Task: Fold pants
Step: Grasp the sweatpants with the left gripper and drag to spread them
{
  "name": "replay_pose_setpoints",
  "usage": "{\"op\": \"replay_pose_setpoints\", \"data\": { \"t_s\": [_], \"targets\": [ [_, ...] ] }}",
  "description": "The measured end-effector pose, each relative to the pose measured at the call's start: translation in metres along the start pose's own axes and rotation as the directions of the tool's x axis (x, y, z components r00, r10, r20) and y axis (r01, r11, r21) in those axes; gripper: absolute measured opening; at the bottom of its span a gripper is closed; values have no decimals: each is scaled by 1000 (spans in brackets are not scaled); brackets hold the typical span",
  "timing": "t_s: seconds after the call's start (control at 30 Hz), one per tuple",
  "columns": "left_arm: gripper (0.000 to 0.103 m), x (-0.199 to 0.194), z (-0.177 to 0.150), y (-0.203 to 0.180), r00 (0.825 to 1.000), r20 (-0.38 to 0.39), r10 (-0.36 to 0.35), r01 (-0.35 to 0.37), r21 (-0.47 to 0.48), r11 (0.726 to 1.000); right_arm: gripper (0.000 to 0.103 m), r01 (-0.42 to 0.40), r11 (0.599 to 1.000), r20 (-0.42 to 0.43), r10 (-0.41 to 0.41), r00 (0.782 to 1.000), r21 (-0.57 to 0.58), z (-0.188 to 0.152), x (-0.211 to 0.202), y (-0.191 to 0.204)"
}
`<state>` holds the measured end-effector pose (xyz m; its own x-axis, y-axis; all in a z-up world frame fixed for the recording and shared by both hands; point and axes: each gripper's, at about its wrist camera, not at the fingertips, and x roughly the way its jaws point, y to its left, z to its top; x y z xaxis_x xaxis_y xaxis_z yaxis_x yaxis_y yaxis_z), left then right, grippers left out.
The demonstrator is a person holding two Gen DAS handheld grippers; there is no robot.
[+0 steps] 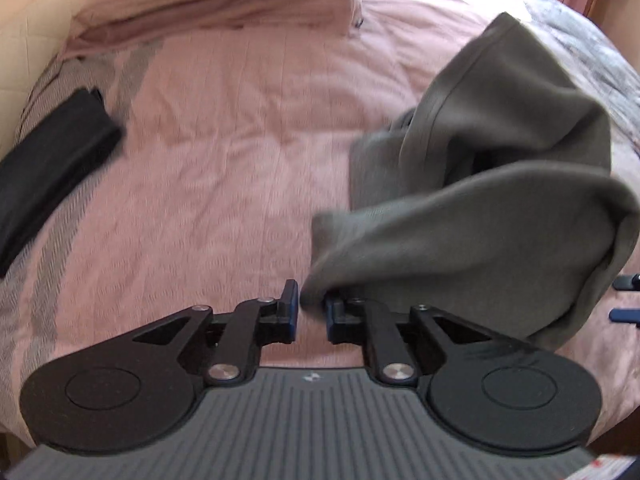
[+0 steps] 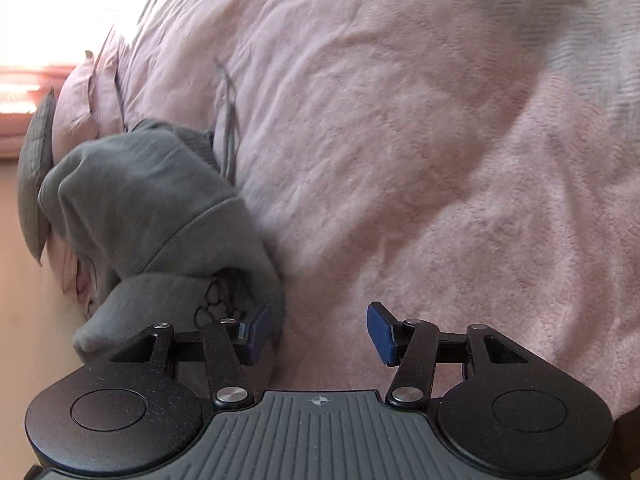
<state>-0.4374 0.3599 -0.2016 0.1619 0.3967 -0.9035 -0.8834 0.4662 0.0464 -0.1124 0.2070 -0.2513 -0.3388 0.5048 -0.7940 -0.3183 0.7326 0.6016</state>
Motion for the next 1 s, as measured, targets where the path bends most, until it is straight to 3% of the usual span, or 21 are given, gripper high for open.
{"op": "replay_pose_setpoints", "data": {
  "t_s": [0.07,0.13,0.27,0.37,0.43,0.47,0.57,0.6,0.67,0.7,0.73,0.77,0.8,0.83,0.9,0.93,1.0],
  "targets": [
    [22,-3,-6,1,1000,6,6,-7,26,1000,50,21,999,6,-20,1000,-27,-1,-2,1],
    [37,-10,-10,-3,1000,12,16,-17,94,995,50,49,999,22,-49,999,-7,1,-8,-6],
    [40,-28,-11,-14,1000,9,18,-20,215,977,50,94,994,52,-97,994,58,7,-29,-26],
    [42,-56,3,-25,996,74,-49,27,276,961,50,128,989,81,-135,988,78,11,-48,-40],
    [62,-69,14,-44,986,139,-92,36,361,932,50,144,985,94,-153,984,99,13,-58,-50],
    [66,-70,18,-56,980,165,-110,33,410,911,50,150,983,98,-161,982,109,13,-61,-53],
    [67,-51,30,-94,972,155,-176,68,532,844,50,164,975,101,-180,979,150,16,-70,-65],
    [66,-41,32,-108,971,143,-194,79,569,818,50,162,973,101,-180,978,163,17,-72,-68],
    [53,-27,35,-136,968,118,-222,96,644,759,50,159,972,101,-178,979,173,17,-79,-75],
    [21,-21,35,-151,967,104,-233,100,684,723,50,158,972,103,-178,979,172,18,-83,-78],
    [4,-16,36,-162,968,104,-228,89,708,700,50,160,973,106,-180,978,169,19,-86,-80],
    [4,-19,38,-169,967,121,-226,74,713,698,50,162,973,110,-182,977,166,19,-89,-82],
    [4,-28,43,-171,955,162,-249,70,692,718,50,161,973,115,-182,977,167,20,-92,-84],
    [4,-40,50,-164,941,200,-273,84,643,761,50,158,973,119,-179,977,171,21,-96,-87],
    [4,-66,64,-133,918,283,-276,121,465,877,50,146,973,132,-171,976,179,23,-101,-92],
    [4,-77,66,-112,915,321,-244,118,365,924,50,143,973,138,-169,976,180,24,-103,-93],
    [4,-91,61,-65,928,346,-140,85,170,982,50,145,973,145,-172,974,178,25,-104,-96]
  ]
}}
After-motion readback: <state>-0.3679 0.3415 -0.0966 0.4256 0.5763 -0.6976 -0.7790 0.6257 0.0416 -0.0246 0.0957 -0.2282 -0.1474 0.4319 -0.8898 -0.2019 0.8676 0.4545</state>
